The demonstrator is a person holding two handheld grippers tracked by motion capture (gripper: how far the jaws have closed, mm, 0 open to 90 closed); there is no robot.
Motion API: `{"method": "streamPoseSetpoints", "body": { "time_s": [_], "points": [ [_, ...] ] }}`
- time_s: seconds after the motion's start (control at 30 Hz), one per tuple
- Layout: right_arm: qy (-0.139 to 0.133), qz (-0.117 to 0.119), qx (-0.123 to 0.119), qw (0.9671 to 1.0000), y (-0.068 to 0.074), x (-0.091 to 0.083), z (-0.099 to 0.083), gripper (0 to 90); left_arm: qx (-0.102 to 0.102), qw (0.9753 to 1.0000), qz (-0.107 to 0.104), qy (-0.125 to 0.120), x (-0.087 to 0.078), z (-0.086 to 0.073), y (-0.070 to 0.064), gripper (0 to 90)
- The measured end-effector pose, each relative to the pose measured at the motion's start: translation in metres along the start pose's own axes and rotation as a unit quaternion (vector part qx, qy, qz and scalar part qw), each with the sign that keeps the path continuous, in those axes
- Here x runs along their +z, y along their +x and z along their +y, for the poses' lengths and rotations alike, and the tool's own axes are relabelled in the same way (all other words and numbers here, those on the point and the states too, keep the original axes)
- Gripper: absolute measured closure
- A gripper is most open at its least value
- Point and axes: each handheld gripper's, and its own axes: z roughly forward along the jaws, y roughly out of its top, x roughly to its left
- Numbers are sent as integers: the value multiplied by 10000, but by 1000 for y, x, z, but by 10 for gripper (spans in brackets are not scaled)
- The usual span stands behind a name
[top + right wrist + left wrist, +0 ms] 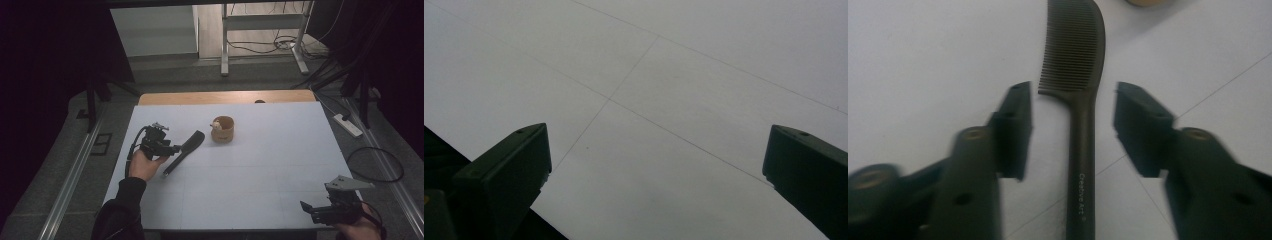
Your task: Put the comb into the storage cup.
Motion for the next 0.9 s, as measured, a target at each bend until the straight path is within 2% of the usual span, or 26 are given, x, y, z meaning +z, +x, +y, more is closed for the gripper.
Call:
{"method": "streamPoseSetpoints", "body": {
  "time_s": [0.03, 0.07, 0.1, 0.13, 0.2, 0.4, 0.47, 0.63, 0.73, 0.9],
  "points": [
    [4, 1, -4, 10000, 0, 0, 0, 0, -27, 10000, -26, 13, -1, -1, 1, 584],
    [13, 0, -15, 10000, 0, 0, 0, 0, -69, 9999, -59, 62, -2, -1, 2, 714],
    [14, 1, -17, 10000, 0, 0, 0, 0, -69, 9999, -59, 62, -2, -1, 2, 760],
    [14, 1, -17, 10000, 0, 0, 0, 0, -70, 9999, -53, 62, -3, -2, 2, 760],
    [18, 3, -24, 10000, 0, 0, 0, 0, -122, 9999, -39, 82, -3, -4, 3, 884],
    [25, 12, -34, 10000, 1, 0, 0, 0, -280, 9993, 27, 226, 4, -12, 9, 886],
    [31, 13, -37, 10000, 1, 0, 0, 0, -238, 9991, 50, 334, 9, -16, 10, 886],
    [43, 7, -47, 10000, 1, 1, 0, 0, -221, 9988, 51, 424, 14, -21, 11, 886],
    [46, 11, -52, 10000, 1, 1, 0, 0, -133, 9982, 114, 582, 19, -24, 11, 886],
    [55, 10, -57, 10000, 1, 1, 0, 0, -193, 9971, 81, 738, 25, -28, 14, 886]
  ]
}}
